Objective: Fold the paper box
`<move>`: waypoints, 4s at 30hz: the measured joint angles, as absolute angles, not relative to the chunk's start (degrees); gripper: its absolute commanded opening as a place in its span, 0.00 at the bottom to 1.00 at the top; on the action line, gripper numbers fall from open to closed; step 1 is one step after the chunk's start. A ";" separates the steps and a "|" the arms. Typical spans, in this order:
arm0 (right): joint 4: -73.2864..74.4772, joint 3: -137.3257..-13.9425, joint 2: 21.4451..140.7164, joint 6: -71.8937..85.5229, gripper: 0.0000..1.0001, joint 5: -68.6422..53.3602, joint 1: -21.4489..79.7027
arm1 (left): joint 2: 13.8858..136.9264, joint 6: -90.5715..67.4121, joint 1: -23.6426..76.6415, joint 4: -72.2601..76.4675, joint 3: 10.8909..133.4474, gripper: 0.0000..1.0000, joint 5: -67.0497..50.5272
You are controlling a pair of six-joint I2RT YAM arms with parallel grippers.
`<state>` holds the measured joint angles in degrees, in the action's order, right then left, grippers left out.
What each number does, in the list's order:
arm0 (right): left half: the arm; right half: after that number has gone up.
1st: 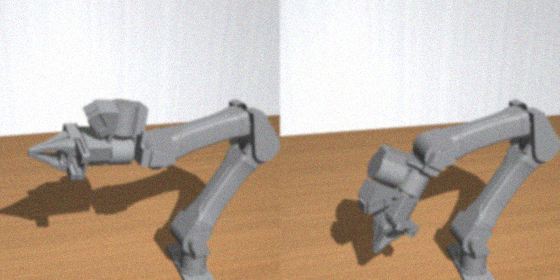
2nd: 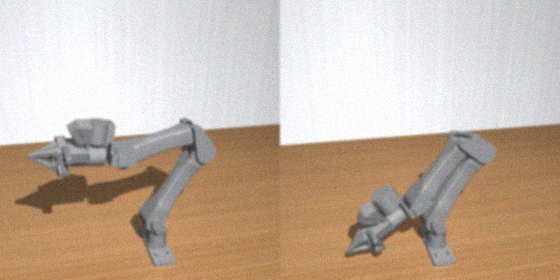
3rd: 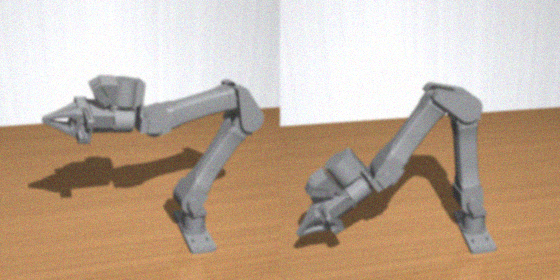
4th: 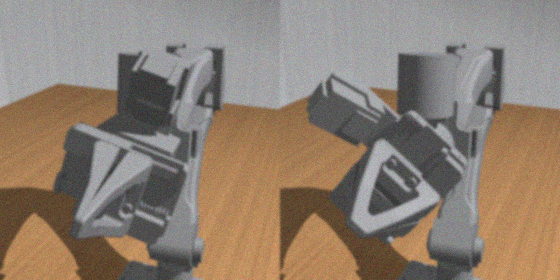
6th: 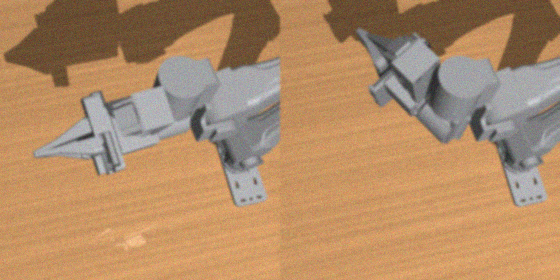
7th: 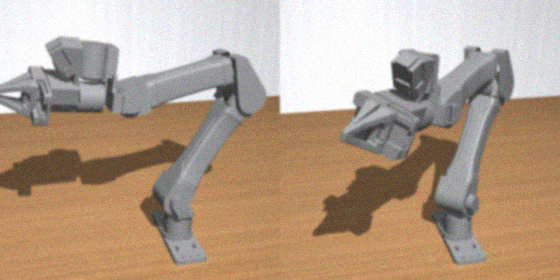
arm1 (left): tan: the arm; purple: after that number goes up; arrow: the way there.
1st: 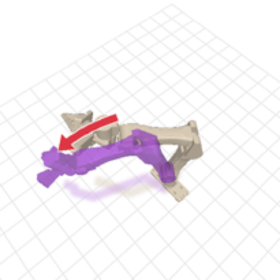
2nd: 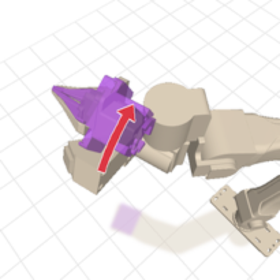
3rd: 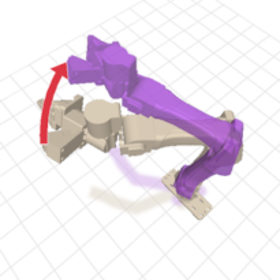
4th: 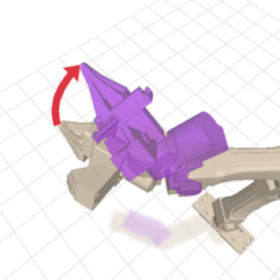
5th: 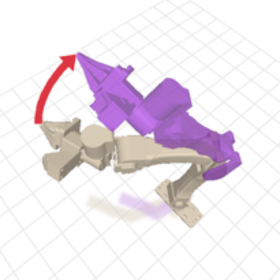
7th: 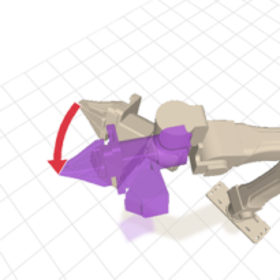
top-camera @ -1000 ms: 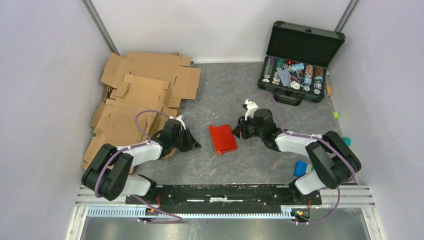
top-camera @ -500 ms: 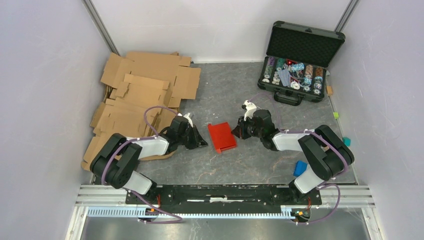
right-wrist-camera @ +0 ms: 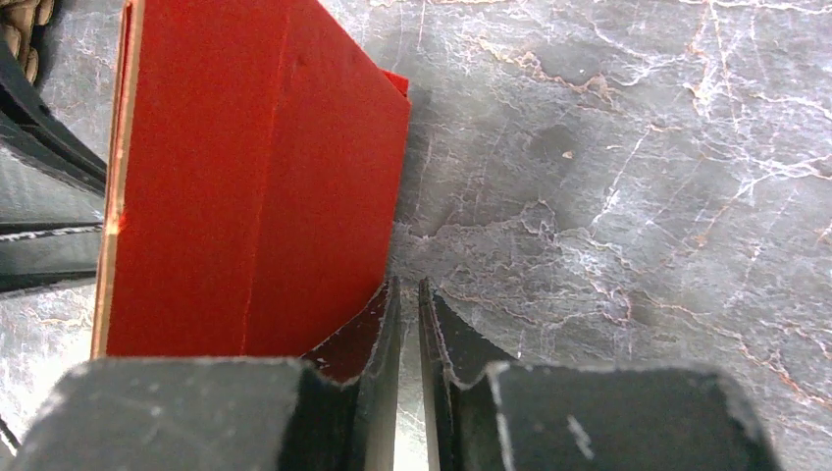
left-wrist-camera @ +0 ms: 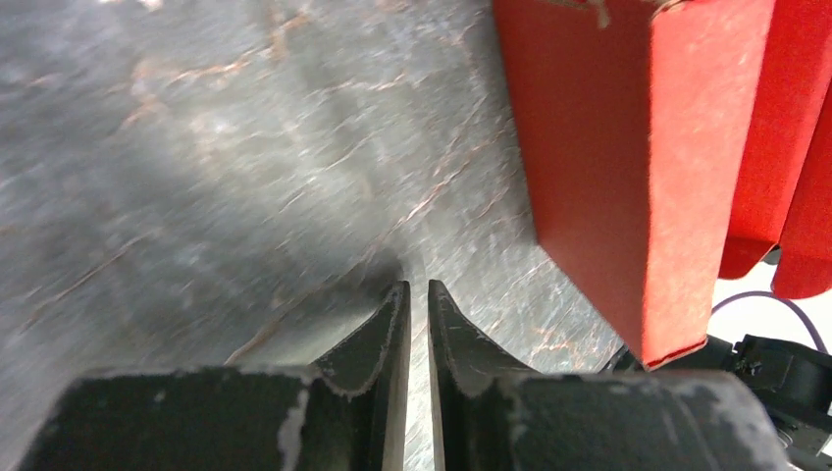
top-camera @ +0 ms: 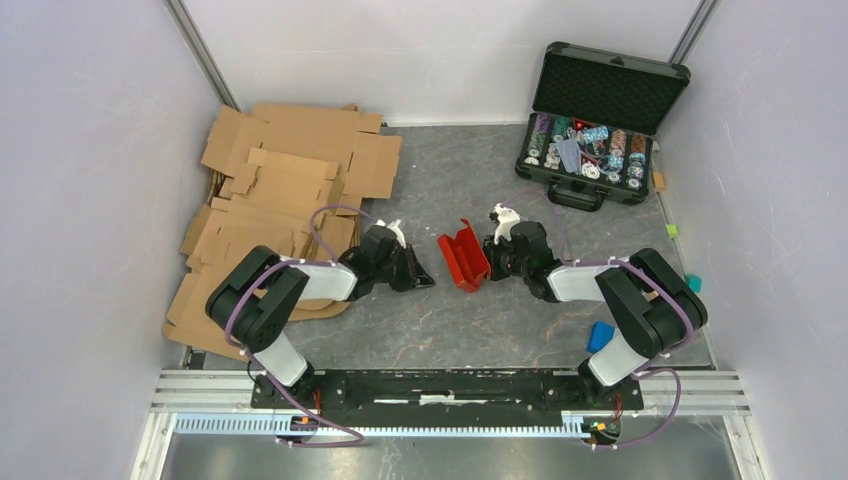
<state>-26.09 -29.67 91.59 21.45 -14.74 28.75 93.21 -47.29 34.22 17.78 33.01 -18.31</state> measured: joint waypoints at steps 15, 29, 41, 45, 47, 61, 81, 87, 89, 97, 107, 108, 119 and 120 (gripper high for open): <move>-24.60 -29.80 90.63 18.35 0.21 -13.41 29.54 | 100.47 -47.77 41.67 14.61 47.22 0.18 -15.88; -18.44 -32.21 89.17 11.16 0.30 -3.97 35.64 | 100.27 -42.87 45.36 1.56 52.99 0.18 -10.09; -15.53 -32.18 87.26 10.59 0.45 0.10 35.79 | 96.25 -41.04 44.58 -1.30 52.97 0.18 -7.62; -15.14 -31.99 85.36 10.61 0.47 1.34 35.70 | 95.50 -40.82 44.31 -1.28 52.99 0.18 -7.64; -15.14 -31.99 84.55 10.63 0.47 1.37 35.46 | 95.46 -40.77 44.31 -1.28 52.99 0.18 -7.70; -15.09 -30.72 78.85 11.68 0.49 -1.13 33.93 | 95.46 -40.69 44.31 -1.08 54.30 0.19 -9.39; -19.75 -20.23 70.85 13.69 0.63 -13.89 33.76 | 95.31 -40.66 44.31 3.40 52.62 0.20 -15.33; -19.70 -19.11 68.75 13.65 0.68 -14.02 33.76 | 95.22 -40.66 44.21 3.84 52.07 0.20 -16.73; -20.03 -18.44 67.72 13.63 0.72 -14.20 33.76 | 95.24 -40.66 44.21 3.90 52.07 0.20 -17.21; -23.22 -15.79 64.12 13.34 0.92 -18.06 33.76 | 95.24 -40.66 43.88 4.05 51.77 0.19 -18.65; -24.80 -15.18 63.26 12.67 0.98 -19.42 35.75 | 95.94 -40.66 43.57 4.75 50.46 0.19 -19.73; -24.77 -15.16 63.11 12.53 0.98 -19.27 36.03 | 95.96 -40.69 43.57 4.82 50.33 0.19 -19.79; -22.48 -14.17 57.76 10.87 0.94 -15.79 37.15 | 95.96 -40.84 43.59 7.05 49.65 0.19 -21.52; -22.22 -14.11 57.67 10.74 0.93 -15.68 37.15 | 95.96 -40.95 43.57 7.49 49.52 0.19 -21.71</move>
<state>-22.22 -14.11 57.67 10.74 -15.68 37.15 95.96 -40.95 43.57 7.49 49.52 -21.71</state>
